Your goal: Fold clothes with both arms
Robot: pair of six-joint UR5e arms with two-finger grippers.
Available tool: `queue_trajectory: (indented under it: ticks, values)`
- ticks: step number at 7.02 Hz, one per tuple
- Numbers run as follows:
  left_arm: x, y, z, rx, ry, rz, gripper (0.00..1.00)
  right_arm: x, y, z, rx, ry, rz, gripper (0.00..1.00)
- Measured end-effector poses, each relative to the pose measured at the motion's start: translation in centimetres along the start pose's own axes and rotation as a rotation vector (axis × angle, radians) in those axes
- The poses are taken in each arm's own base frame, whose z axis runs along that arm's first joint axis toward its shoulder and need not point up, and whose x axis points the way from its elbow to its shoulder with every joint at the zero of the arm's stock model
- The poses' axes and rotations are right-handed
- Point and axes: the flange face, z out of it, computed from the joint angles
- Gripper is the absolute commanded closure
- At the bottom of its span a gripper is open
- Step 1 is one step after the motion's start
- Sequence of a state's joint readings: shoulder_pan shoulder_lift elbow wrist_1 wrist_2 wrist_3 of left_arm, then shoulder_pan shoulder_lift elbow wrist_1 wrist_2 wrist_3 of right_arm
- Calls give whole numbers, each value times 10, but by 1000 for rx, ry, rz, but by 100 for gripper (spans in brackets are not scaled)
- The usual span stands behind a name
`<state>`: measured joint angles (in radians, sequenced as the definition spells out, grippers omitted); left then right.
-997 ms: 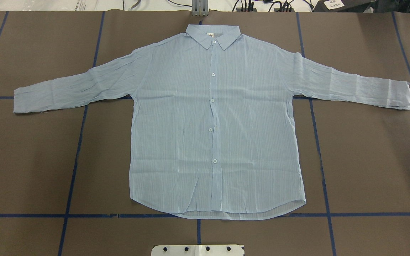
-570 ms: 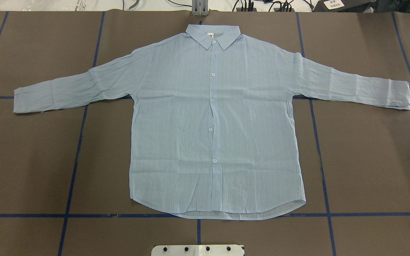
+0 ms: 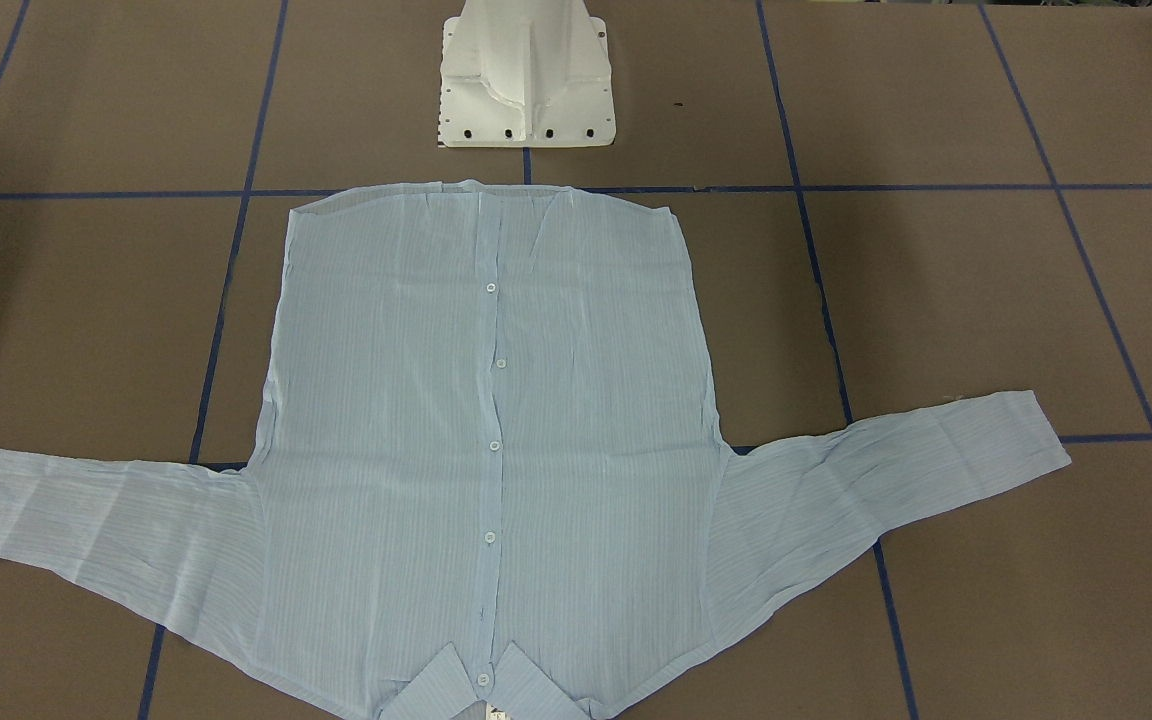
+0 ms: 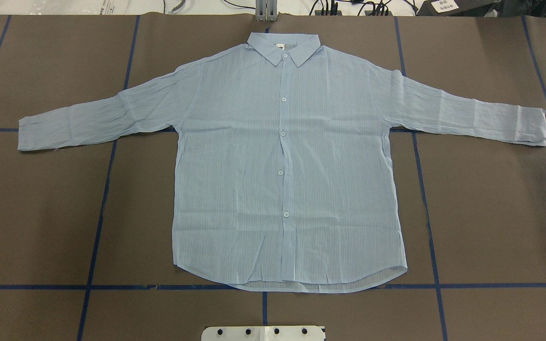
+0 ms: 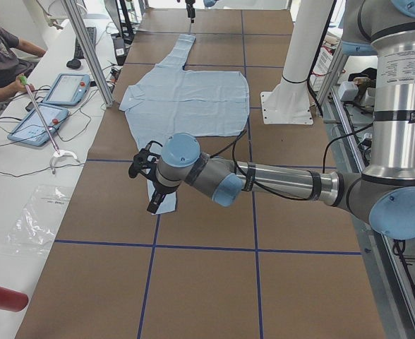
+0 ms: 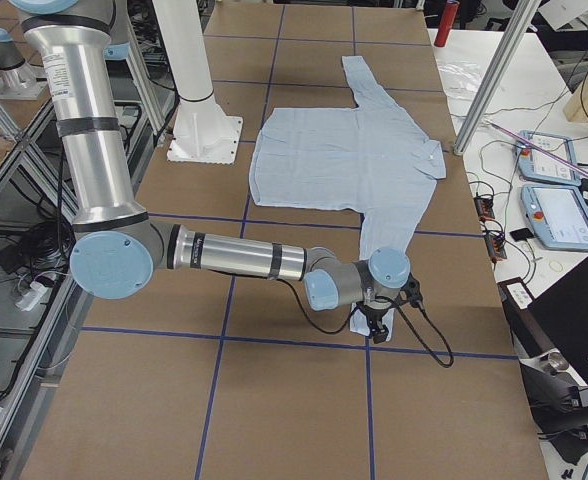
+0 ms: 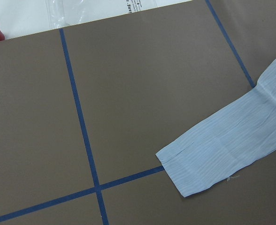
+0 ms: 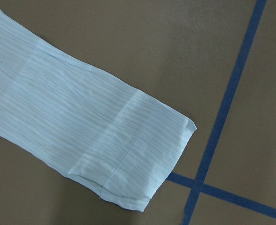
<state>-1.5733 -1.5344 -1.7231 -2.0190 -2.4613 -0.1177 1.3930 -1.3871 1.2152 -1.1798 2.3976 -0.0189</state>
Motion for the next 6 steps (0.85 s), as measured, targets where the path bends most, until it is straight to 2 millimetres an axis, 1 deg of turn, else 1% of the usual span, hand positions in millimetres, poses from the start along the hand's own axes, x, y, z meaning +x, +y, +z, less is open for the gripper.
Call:
queue_trajectory:
  ticks: [1, 3, 4, 5, 6]
  values:
    - [1, 0, 0, 1, 7, 1, 0, 1, -10, 9, -10, -19, 53, 1]
    - [2, -1, -1, 2, 10, 3, 0, -5, -48, 23, -29, 4, 112, 3]
    - [3, -1, -1, 2, 11, 4, 0, -10, -64, 28, -34, 39, 127, 4]
    - [3, -1, -1, 3, 11, 5, 0, -18, -75, 35, -39, 69, 151, 5]
    - [4, -1, -1, 6, 11, 7, 0, -22, -79, 42, -47, 90, 174, 7]
